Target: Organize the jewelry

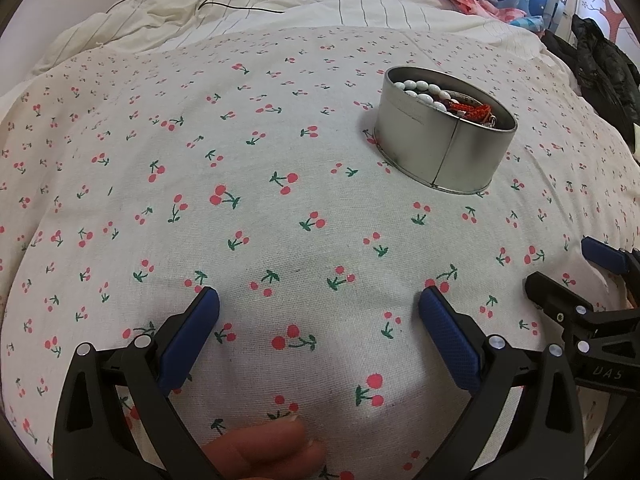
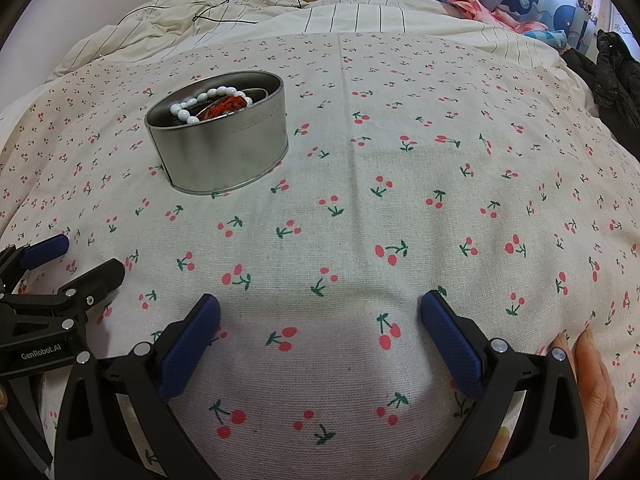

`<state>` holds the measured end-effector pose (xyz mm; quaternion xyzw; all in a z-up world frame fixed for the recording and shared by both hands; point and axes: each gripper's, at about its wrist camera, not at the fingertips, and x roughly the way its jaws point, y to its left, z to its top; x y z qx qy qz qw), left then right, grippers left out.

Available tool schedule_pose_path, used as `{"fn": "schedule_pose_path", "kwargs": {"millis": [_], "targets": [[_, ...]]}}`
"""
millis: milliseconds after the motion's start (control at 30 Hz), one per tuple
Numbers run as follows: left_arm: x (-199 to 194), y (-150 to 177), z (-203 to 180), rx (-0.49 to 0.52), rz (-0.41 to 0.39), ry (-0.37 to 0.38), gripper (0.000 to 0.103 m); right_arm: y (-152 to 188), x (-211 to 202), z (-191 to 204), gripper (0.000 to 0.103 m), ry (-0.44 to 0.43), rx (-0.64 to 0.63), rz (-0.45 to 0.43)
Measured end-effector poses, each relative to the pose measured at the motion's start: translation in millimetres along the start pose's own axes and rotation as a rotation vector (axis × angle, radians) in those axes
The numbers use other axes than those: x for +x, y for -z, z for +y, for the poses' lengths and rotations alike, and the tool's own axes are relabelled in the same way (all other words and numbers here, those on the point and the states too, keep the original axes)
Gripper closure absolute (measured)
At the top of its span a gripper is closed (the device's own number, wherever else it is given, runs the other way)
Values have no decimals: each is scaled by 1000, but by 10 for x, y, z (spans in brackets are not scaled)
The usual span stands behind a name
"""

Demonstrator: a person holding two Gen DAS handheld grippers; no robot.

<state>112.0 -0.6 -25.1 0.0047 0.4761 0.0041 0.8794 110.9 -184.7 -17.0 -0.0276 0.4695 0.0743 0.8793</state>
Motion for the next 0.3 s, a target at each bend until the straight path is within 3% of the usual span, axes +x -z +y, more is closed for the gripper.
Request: {"fn": "schedule_pose_path", "kwargs": {"millis": [300], "targets": [[5, -12, 23, -1, 3, 0, 7, -1, 1, 0, 7, 0, 0, 0]]}}
